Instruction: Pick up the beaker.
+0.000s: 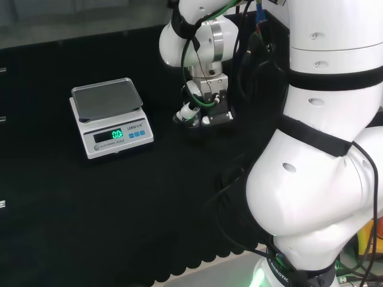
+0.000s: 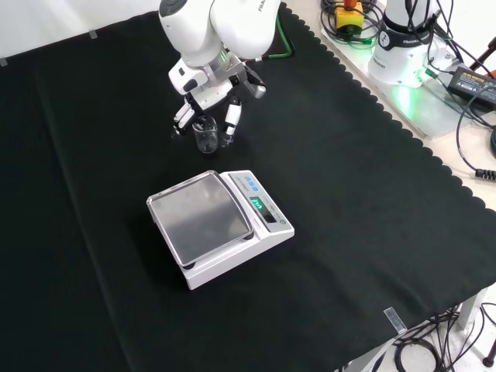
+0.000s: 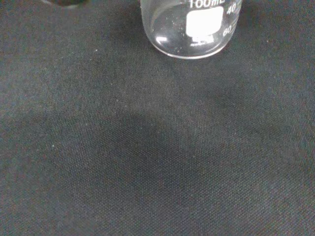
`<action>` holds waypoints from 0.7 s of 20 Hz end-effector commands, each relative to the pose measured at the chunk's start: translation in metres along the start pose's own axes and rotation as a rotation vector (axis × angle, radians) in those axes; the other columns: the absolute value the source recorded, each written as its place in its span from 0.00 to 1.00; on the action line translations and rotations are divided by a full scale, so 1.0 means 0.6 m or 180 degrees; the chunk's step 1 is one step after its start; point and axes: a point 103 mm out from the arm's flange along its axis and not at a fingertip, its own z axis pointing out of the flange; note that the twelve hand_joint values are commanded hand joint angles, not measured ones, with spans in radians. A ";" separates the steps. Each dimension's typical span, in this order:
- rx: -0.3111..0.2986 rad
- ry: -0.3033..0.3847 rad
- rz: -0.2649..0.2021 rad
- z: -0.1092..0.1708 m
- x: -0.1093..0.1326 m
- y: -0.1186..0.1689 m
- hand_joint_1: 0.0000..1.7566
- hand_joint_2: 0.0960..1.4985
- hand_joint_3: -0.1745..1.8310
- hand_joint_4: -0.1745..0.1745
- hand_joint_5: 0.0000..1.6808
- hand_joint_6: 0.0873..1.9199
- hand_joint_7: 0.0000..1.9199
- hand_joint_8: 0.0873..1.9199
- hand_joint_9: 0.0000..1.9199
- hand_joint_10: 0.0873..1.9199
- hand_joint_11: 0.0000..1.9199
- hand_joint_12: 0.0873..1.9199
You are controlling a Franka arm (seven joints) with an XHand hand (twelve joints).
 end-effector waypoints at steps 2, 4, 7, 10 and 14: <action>-0.0081 -0.0200 0.0018 -0.001 0.007 0.006 0.46 0.55 0.13 0.07 0.25 0.11 0.35 0.47 0.72 0.11 0.79 0.26; -0.0138 -0.0283 -0.0021 -0.003 0.009 0.007 0.53 0.57 0.15 0.03 0.28 0.23 0.40 0.45 0.77 0.07 0.85 0.22; -0.0199 -0.0352 -0.0068 -0.004 0.005 0.007 0.59 0.56 0.18 0.00 0.35 0.35 0.47 0.43 0.80 0.01 0.86 0.18; -0.0279 -0.0407 -0.0050 -0.005 0.002 0.006 0.62 0.55 0.21 0.00 0.40 0.37 0.51 0.39 0.82 0.00 0.83 0.17; -0.0385 -0.0364 -0.0038 -0.013 -0.004 0.002 0.64 0.52 0.26 0.00 0.51 0.34 0.60 0.34 0.84 0.00 0.80 0.17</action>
